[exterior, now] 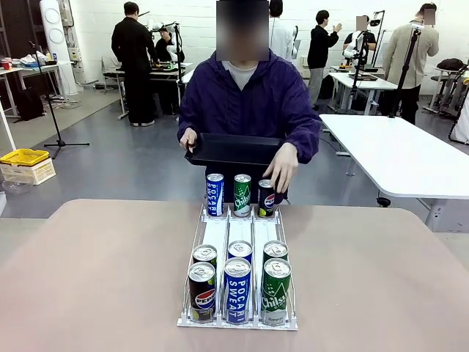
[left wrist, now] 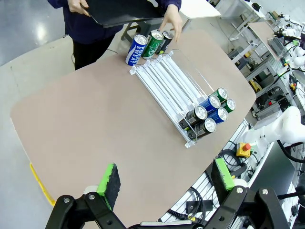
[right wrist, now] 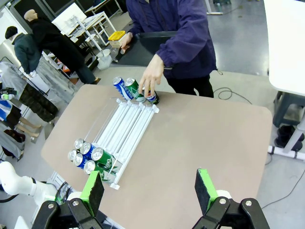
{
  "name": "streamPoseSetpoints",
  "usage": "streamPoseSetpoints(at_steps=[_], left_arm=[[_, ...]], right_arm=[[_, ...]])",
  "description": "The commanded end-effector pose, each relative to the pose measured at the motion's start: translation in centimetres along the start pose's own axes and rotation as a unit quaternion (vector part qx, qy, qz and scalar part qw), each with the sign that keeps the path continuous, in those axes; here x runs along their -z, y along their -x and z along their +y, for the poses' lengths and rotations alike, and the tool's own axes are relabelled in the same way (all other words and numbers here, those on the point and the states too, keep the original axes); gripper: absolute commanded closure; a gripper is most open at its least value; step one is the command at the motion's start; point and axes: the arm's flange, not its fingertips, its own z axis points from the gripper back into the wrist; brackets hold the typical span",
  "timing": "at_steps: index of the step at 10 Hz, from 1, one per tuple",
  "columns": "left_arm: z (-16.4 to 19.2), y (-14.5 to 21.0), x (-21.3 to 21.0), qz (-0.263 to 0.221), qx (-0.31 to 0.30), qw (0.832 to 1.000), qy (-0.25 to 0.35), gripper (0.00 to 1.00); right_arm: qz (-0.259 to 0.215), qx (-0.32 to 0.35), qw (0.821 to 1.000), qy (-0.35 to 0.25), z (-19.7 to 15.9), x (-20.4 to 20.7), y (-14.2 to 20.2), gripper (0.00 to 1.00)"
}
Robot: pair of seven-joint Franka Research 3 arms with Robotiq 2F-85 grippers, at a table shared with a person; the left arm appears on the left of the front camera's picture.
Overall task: Retrieve and hand over the desired beverage to the person.
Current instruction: Pick up a can of the same type that the person held from the Automatic Can Dispenser.
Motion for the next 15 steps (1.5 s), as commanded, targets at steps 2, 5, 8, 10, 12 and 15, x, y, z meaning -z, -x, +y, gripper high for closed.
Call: streamPoseSetpoints(at_steps=[2,5,8,10,12,15], left_arm=[[0.1,-0.1,-0.2,-0.005,0.01,1.0,0.006,0.0],[0.1,-0.1,-0.2,-0.005,0.01,1.0,0.006,0.0],[-4.2,0.0,4.1,0.116,0.057,0.99,-0.062,0.0],[-12.4,0.3,13.3,0.265,0.093,0.95,-0.133,0.0],[-17.0,1.0,22.4,0.278,-0.009,0.927,-0.251,0.0],[-21.8,3.3,31.2,0.26,-0.14,0.923,-0.248,0.0]], right_arm=[[-0.005,-0.004,1.0,-0.015,-0.3,0.1,-0.1,0.0],[-0.005,-0.004,1.0,-0.015,-0.3,0.1,-0.1,0.0],[-0.005,-0.004,1.0,-0.015,-0.3,0.1,-0.1,0.0],[-0.005,-0.004,1.0,-0.015,-0.3,0.1,-0.1,0.0],[-0.005,-0.004,1.0,-0.015,-0.3,0.1,-0.1,0.0],[-0.005,-0.004,1.0,-0.015,-0.3,0.1,-0.1,0.0]])
